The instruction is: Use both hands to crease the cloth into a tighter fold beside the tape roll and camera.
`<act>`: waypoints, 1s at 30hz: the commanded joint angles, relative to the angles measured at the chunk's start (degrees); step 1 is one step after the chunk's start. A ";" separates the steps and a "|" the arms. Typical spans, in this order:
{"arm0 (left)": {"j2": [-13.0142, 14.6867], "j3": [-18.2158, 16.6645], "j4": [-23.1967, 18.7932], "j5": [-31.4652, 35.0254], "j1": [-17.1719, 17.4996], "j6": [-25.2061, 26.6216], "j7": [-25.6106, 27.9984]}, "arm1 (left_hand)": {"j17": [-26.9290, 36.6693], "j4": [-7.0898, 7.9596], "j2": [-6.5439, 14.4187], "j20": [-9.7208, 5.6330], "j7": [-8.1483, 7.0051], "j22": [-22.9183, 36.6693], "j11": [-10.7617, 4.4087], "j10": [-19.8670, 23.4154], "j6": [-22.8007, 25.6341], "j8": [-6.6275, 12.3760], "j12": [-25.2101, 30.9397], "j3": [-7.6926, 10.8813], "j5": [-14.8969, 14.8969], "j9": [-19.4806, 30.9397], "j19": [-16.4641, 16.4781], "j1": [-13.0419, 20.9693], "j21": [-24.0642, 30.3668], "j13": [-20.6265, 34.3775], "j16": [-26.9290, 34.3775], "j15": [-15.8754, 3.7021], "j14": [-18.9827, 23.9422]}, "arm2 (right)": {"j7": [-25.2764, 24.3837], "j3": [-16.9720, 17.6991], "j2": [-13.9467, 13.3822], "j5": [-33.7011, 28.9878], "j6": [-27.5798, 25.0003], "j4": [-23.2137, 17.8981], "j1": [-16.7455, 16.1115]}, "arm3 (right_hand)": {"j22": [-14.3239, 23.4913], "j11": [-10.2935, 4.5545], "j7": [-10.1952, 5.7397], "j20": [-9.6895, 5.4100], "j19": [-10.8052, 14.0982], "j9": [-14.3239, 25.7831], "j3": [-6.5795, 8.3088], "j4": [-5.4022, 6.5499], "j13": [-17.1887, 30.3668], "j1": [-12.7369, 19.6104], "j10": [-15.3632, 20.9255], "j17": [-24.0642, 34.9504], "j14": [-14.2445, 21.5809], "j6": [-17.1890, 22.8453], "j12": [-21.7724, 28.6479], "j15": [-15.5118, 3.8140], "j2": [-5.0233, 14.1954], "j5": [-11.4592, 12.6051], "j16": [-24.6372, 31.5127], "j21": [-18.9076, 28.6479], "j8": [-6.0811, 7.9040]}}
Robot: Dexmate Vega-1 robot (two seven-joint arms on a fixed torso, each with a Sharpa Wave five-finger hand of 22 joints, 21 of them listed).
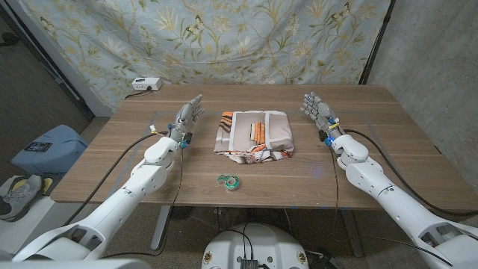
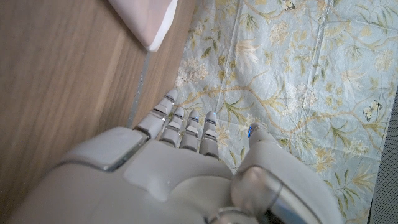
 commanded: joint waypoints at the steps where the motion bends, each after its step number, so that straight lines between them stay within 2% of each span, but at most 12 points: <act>1: 0.82 -0.41 -1.13 -0.55 1.29 -0.21 -0.60 | 0.18 -0.10 0.00 0.41 -0.06 0.23 0.27 0.02 0.53 0.10 0.38 0.40 0.33 0.08 -0.06 0.71 0.32 0.30 0.21 0.47 0.05 | -0.10 -0.70 0.03 -0.48 -1.06 -0.64 0.46 | 0.10 0.14 -0.09 -0.03 0.16 0.10 0.37 -0.19 0.10 0.48 0.32 0.15 0.33 0.27 0.24 0.04 0.02 0.24 0.36 0.31 0.24; 14: 3.30 -0.40 -5.35 0.53 3.05 0.92 -0.14 | 0.14 -0.44 -0.01 0.50 0.02 0.22 0.22 -0.01 0.58 -0.06 0.32 0.53 0.40 0.09 -0.24 1.05 0.21 0.29 0.08 0.54 -0.09 | -0.55 -0.84 -0.66 -0.74 -1.85 -2.01 -0.33 | 0.09 0.58 0.03 0.06 0.03 0.10 0.40 -0.29 0.11 0.29 0.28 -0.04 0.16 0.18 0.21 0.09 -0.04 0.17 0.35 0.30 0.15; 30: 8.45 -1.63 -13.52 0.58 9.07 2.08 -0.30 | 0.10 -1.04 -0.01 0.59 0.07 0.20 0.29 -0.09 0.55 -0.28 0.23 0.84 0.55 0.09 -0.25 1.70 0.15 0.26 -0.03 0.68 -0.26 | -2.12 -0.79 -1.40 -1.97 -1.60 -4.19 -1.46 | 0.09 0.74 0.07 0.17 -0.18 0.09 0.52 -0.49 0.11 0.07 0.02 -0.32 -0.07 -0.02 0.13 0.27 -0.01 0.11 0.38 0.28 0.00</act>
